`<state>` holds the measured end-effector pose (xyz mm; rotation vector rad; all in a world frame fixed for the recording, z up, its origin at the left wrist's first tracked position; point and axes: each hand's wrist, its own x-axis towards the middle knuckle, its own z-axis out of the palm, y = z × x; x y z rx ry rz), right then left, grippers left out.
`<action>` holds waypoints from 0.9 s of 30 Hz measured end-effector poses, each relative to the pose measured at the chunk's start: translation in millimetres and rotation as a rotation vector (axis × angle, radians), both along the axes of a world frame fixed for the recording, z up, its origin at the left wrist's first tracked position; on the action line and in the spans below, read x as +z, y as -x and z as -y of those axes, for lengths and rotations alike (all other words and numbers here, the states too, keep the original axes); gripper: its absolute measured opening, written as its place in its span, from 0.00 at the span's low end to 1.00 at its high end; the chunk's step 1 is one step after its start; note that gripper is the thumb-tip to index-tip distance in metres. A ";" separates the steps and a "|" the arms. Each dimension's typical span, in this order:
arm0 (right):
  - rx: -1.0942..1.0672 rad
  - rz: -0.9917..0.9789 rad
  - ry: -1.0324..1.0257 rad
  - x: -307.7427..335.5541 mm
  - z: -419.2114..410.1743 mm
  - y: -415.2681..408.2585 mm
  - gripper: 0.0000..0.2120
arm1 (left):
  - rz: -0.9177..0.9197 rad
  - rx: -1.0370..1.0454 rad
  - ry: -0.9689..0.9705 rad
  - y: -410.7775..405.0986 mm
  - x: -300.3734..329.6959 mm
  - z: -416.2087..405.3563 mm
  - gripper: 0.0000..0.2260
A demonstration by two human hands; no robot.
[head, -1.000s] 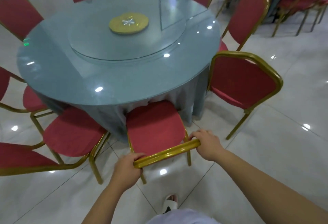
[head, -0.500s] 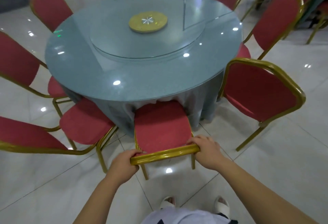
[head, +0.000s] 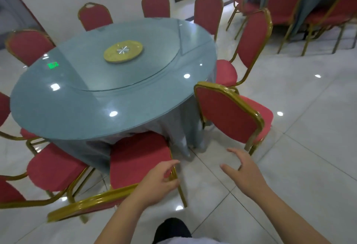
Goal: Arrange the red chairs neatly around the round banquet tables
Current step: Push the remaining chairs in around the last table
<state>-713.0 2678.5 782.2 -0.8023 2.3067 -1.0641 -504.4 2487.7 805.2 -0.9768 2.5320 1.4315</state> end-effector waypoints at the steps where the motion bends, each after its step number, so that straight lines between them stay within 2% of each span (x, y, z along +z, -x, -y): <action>1: -0.032 -0.024 0.023 2.3 -9.0 15.0 0.27 | 0.001 -0.016 -0.003 16.9 0.5 -4.4 0.27; 5: -0.099 -0.090 0.043 12.9 -24.3 76.0 0.35 | 0.056 -0.057 0.085 80.7 9.5 7.7 0.34; 10: -0.028 -0.193 -0.024 15.0 9.5 158.2 0.40 | 0.100 -0.038 0.152 177.8 4.7 62.9 0.40; 14: 0.100 -0.270 -0.324 17.5 52.0 216.5 0.41 | 0.054 0.034 0.184 266.6 -18.2 112.9 0.44; 18: 0.251 -0.207 -0.574 4.9 77.1 260.0 0.35 | 0.047 0.079 0.222 350.7 -38.0 159.0 0.46; 20: 0.332 -0.171 -0.578 -6.2 78.9 278.9 0.22 | 0.088 0.054 0.268 383.5 -48.3 178.6 0.40; 22: 0.404 -0.092 -0.524 -14.6 78.0 294.9 0.10 | 0.168 0.014 0.317 406.5 -56.6 191.8 0.29; 25: 0.471 -0.116 -0.435 -22.5 72.4 311.7 0.09 | 0.196 -0.009 0.396 420.2 -59.8 191.0 0.15; 27: 0.513 -0.110 -0.393 -27.0 63.6 325.7 0.13 | 0.167 0.023 0.447 418.7 -59.5 176.0 0.10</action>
